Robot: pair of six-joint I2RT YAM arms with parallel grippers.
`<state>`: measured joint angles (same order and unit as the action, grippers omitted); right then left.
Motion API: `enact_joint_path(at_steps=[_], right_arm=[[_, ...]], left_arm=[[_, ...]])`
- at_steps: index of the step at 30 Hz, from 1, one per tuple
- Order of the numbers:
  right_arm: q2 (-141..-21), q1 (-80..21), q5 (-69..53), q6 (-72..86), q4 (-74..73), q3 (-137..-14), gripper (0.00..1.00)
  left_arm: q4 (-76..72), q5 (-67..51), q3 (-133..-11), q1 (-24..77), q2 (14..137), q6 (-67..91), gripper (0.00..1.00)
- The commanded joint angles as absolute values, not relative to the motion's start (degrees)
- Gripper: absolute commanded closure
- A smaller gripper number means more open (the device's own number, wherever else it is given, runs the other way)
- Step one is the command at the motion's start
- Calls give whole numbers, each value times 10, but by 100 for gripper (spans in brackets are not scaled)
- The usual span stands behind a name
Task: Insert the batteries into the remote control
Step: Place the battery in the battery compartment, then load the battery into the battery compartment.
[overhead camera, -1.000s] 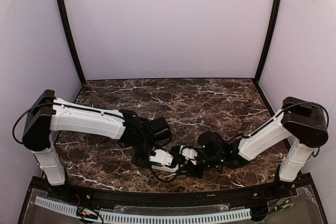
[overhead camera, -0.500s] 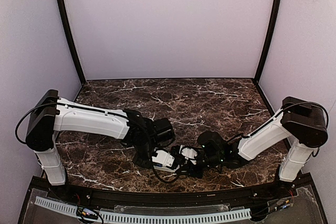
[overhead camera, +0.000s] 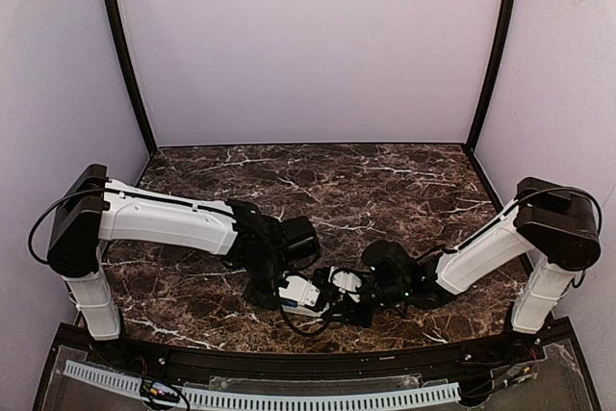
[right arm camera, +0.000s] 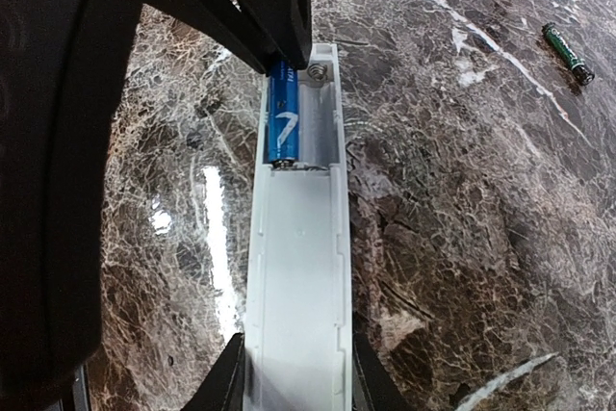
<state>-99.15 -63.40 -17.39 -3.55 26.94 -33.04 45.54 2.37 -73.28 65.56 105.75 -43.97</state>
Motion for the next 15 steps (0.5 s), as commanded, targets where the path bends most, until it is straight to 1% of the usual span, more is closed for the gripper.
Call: enact_joint_path(at_steps=[1, 6, 15], right_arm=[[-1020, -648, -170, -32, 217, -331, 100], [-1011, -647, -167, -34, 219, -326, 100], [-1012, -647, -168, -34, 218, -328, 100]], left_arm=[[411, -72, -728, 668, 1075, -427, 95], [418, -57, -727, 668, 1073, -423, 93], [388, -95, -714, 668, 1061, -415, 94]])
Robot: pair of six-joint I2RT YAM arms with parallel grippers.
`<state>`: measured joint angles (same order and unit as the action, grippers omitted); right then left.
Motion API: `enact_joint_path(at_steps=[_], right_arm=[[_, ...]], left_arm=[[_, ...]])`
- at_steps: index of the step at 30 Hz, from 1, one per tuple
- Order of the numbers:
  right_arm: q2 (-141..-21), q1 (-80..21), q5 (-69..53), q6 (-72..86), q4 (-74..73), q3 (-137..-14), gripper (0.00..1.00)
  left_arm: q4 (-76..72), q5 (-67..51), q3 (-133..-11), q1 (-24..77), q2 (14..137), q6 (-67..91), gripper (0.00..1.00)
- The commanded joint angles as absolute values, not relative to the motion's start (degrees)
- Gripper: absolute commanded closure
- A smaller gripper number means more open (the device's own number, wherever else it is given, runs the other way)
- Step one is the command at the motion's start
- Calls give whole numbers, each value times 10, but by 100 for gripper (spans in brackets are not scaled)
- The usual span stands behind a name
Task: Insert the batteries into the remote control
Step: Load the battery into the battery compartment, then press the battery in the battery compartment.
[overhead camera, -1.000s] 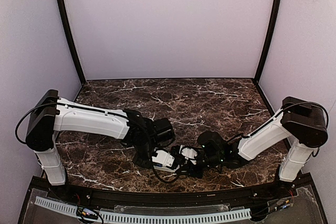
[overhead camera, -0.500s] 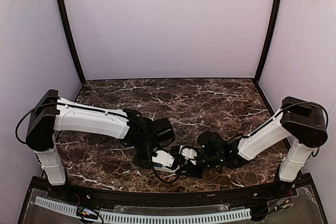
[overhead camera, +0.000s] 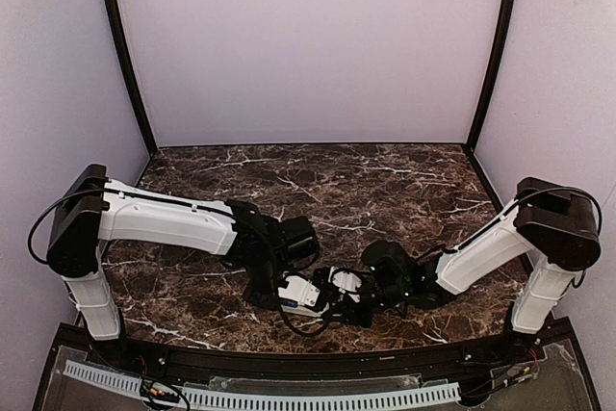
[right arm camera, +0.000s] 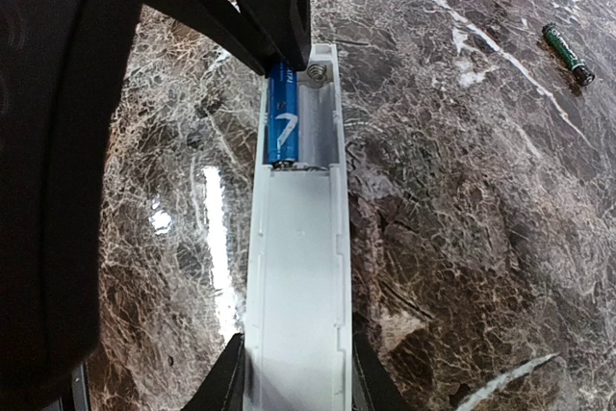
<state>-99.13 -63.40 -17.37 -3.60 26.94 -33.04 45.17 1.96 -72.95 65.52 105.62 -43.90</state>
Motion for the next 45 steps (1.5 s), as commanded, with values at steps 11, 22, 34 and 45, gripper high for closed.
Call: enact_joint_path(at_steps=[11, 22, 34, 45], right_arm=[[-1007, -647, -165, -38, 219, -325, 100], [-1002, -648, -161, -42, 215, -322, 100], [-1000, -650, -161, -45, 210, -324, 100], [-1004, -653, -159, -45, 206, -327, 100]], left_arm=[[368, -106, -701, 667, 1059, -414, 90], [376, -100, -698, 665, 1061, -415, 84], [399, -74, -711, 660, 1035, -405, 70], [397, -37, -686, 654, 953, -377, 63]])
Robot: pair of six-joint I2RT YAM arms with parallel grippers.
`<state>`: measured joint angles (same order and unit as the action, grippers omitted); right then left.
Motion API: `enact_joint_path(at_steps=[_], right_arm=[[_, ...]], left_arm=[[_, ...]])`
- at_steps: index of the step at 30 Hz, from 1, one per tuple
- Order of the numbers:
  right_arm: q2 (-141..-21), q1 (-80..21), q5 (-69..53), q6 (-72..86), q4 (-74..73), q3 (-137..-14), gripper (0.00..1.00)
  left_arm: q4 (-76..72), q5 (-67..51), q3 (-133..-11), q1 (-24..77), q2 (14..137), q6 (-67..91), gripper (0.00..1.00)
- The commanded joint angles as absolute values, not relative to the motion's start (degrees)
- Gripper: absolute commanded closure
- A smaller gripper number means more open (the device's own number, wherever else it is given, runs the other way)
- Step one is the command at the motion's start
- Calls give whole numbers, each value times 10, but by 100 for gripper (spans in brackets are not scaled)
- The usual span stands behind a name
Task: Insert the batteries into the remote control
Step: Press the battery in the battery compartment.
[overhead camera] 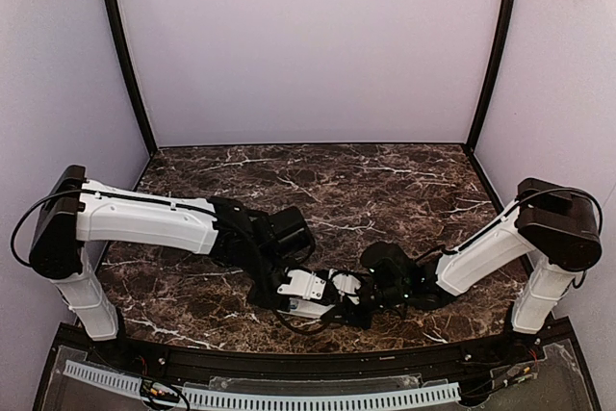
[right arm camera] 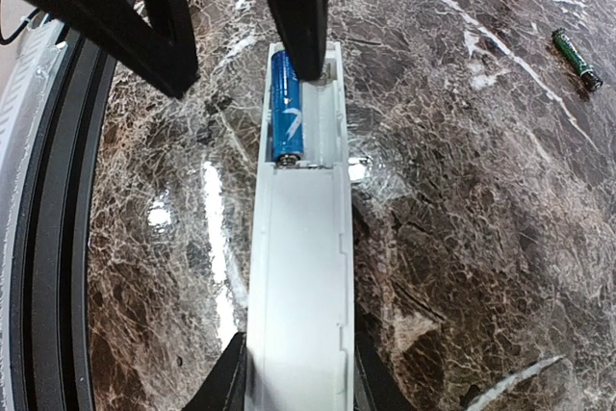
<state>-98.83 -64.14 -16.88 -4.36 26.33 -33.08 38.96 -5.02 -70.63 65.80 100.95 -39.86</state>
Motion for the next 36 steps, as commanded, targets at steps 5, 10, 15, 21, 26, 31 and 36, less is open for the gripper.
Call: enact_joint_path(at_steps=[5, 10, 15, 21, 26, 31, 36], right_arm=[[-1004, -654, -158, -46, 207, -327, 100], [-1003, -654, -158, -47, 207, -326, 100], [-1008, -658, -158, -49, 207, -329, 100], [-1013, -661, -159, -50, 204, -331, 100], [-1015, -661, -157, -50, 203, -332, 100], [-1019, -661, -159, -51, 203, -334, 100], [-1019, -661, -158, -51, 203, -334, 100]], left_arm=[[391, -32, -649, 636, 925, -351, 68], [340, -19, -590, 618, 892, -335, 75], [313, -15, -572, 610, 895, -341, 78], [293, -21, -573, 602, 911, -355, 80], [295, -34, -577, 602, 922, -361, 82], [298, -50, -573, 601, 917, -363, 83], [294, -55, -570, 600, 920, -365, 83]])
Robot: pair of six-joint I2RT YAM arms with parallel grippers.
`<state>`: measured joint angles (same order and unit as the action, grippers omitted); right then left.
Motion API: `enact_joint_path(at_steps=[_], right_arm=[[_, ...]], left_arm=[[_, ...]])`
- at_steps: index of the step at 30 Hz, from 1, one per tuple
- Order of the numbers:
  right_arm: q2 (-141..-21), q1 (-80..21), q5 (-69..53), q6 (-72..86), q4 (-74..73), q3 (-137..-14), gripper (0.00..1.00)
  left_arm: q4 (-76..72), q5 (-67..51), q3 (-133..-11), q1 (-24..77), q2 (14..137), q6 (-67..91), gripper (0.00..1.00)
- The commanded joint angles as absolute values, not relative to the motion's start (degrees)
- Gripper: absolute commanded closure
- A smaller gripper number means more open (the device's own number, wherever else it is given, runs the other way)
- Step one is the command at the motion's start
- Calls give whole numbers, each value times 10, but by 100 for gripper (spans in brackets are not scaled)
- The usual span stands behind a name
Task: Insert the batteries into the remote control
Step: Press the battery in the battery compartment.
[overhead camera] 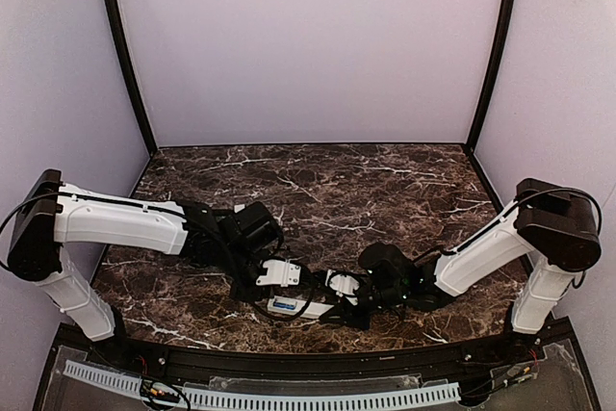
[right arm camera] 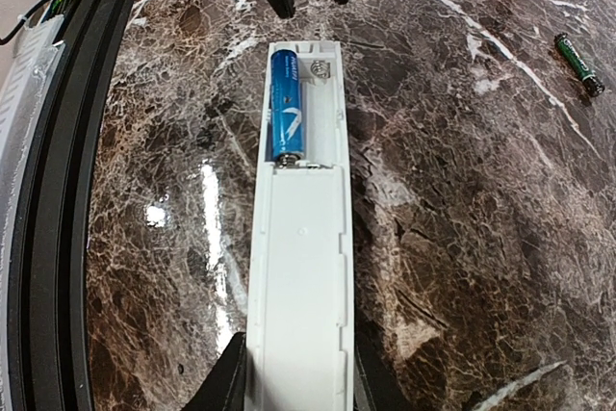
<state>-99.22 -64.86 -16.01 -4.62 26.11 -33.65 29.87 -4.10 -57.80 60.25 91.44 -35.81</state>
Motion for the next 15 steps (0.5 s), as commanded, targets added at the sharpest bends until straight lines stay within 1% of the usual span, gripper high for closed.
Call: enact_joint_path(at_steps=[1, 11, 15], right_arm=[[-1018, -662, -159, -51, 203, -333, 100], [-1017, -662, -159, -51, 208, -331, 100], [-1014, -661, -157, -51, 208, -330, 100]], left_arm=[[293, -57, -570, 600, 921, -365, 83], [282, -69, -559, 596, 917, -363, 82], [268, -73, -546, 593, 876, -358, 81]])
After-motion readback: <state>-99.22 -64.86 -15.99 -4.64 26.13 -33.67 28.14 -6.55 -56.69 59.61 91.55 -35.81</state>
